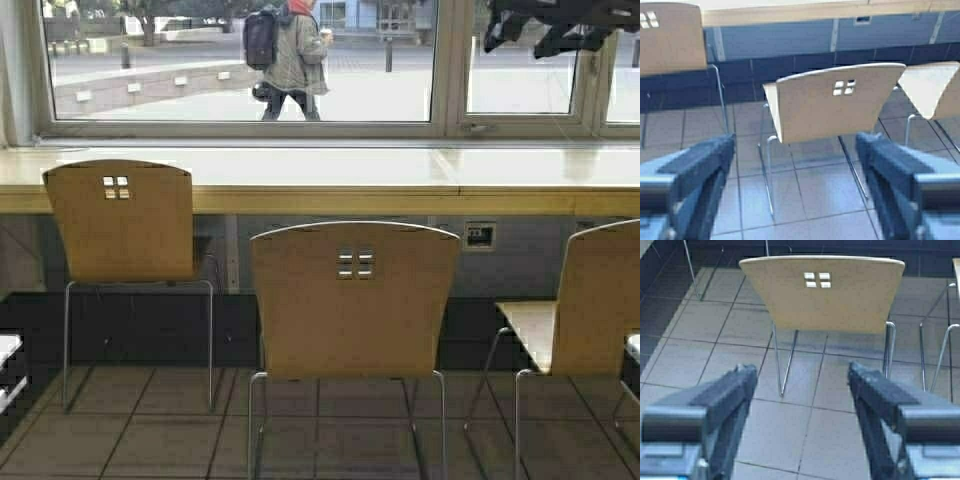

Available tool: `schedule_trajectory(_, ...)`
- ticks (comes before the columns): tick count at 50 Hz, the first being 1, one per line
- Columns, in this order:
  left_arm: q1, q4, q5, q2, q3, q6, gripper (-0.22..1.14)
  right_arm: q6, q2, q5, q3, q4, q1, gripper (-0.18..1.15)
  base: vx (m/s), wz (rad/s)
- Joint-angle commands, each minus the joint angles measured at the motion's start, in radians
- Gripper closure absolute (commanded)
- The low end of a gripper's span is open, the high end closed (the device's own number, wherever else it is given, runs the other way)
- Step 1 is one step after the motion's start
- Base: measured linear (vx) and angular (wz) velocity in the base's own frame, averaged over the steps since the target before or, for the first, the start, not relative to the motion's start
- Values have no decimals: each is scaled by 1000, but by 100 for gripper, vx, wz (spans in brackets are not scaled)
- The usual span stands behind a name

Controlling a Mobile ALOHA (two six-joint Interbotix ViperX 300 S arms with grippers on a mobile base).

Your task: Push the chairs under the table

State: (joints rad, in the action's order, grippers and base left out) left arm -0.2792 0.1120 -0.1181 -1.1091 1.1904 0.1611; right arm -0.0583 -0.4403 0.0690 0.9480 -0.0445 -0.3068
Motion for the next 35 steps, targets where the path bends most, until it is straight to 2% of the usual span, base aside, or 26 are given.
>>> schedule_trajectory(1,0,-26,8,41,-23,55,-10,-3,12,-26,-31,-37,0,6,16,-4)
schedule_trajectory(13,-2,-129,61,176,-52,221,-10,-2,67,-97,-40,-265,0,6,20,1)
schedule_trajectory(17,0,-210,94,227,-66,285,-10,-3,91,-107,-40,-364,0,6,24,8)
schedule_trajectory(29,0,-476,189,359,-64,437,-10,-12,238,-100,-38,-773,0,6,24,5)
schedule_trajectory(35,2,-623,229,446,-63,446,-10,-14,336,-101,-84,-853,-3,6,23,-6)
